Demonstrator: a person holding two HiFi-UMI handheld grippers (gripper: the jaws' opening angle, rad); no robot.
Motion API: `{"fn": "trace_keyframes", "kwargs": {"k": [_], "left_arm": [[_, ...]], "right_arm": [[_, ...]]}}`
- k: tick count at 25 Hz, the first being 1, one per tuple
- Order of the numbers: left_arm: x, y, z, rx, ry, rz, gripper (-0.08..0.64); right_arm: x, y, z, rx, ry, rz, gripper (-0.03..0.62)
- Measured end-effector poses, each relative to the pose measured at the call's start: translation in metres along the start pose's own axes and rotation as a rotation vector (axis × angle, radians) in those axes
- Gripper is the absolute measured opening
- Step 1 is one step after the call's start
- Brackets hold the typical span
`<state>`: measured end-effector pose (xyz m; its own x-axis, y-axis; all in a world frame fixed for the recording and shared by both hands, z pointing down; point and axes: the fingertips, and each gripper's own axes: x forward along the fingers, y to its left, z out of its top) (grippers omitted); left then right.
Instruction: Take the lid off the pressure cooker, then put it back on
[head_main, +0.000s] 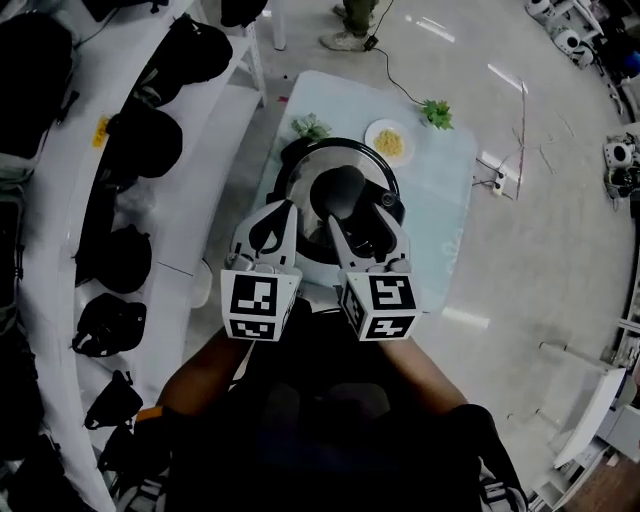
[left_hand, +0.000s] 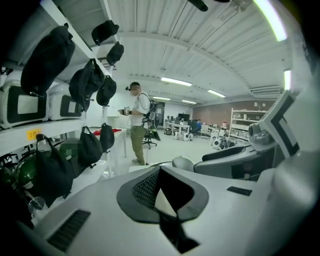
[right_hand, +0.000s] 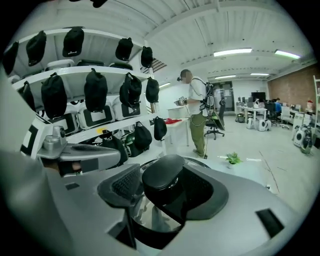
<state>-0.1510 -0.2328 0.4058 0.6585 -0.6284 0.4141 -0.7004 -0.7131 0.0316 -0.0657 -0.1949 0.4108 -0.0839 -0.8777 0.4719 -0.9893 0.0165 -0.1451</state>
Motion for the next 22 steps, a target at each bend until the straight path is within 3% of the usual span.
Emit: {"fn": "trace_keyframes", "kwargs": {"k": [3,11,22], "left_arm": [[0.003,0.007,0.002,0.028,-0.003,-0.031,0.008],[0.007,0.019,0.005,0.075,-0.004,-0.103,0.008],[0.002,0.024,0.004,0.080,-0.017,-0.149,0.008]], "right_arm": [[0.011,0.001,0.004,0.031,-0.006,-0.063,0.293],[0.036,-0.005,0.001,0.065,0.026,-0.226,0.314],[0.052,-0.009,-0.010,0.136,0.098,-0.323,0.323]]}}
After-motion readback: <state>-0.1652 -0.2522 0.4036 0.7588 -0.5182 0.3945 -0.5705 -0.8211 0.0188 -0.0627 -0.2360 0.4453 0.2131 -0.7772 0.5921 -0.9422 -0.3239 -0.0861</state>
